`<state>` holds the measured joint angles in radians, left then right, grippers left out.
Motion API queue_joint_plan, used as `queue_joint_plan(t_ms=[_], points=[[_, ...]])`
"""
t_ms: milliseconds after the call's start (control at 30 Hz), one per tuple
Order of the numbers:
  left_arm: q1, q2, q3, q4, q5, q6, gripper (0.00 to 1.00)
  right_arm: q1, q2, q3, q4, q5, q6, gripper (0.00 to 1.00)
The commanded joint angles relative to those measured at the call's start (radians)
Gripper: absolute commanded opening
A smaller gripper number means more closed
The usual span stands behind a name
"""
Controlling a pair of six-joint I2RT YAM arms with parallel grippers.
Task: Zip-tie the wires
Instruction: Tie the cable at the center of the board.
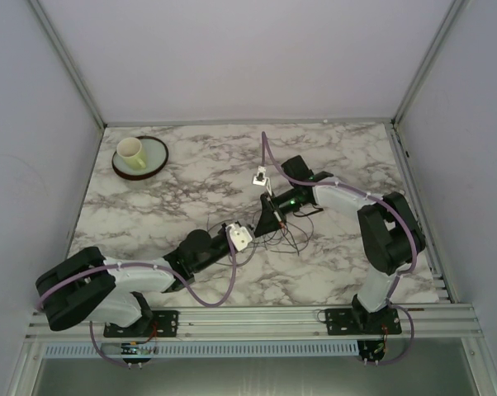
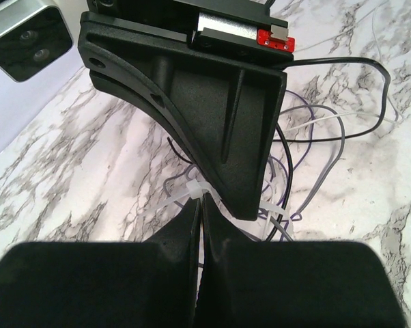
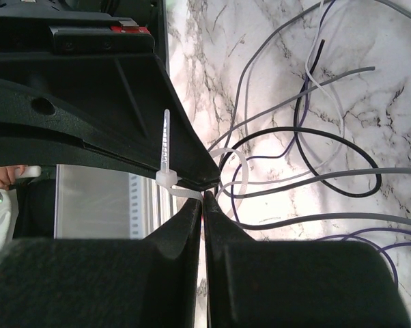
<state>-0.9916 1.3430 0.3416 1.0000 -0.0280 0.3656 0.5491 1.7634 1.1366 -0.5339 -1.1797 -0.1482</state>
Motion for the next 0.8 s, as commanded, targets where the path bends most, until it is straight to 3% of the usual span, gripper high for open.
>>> queue_joint_plan(t_ms=[0,300,767], points=[[-0.022,0.021,0.002,0.006,0.037,-0.011,0.00,-0.015,-0.013,0.045,0.041,-0.020,0.005,0.00],[-0.022,0.021,0.007,0.024,0.009,-0.084,0.00,-0.005,-0.046,0.011,0.066,0.027,-0.012,0.00],[-0.023,0.000,-0.026,0.021,0.004,-0.145,0.33,0.006,-0.107,-0.068,0.189,0.078,0.079,0.00]])
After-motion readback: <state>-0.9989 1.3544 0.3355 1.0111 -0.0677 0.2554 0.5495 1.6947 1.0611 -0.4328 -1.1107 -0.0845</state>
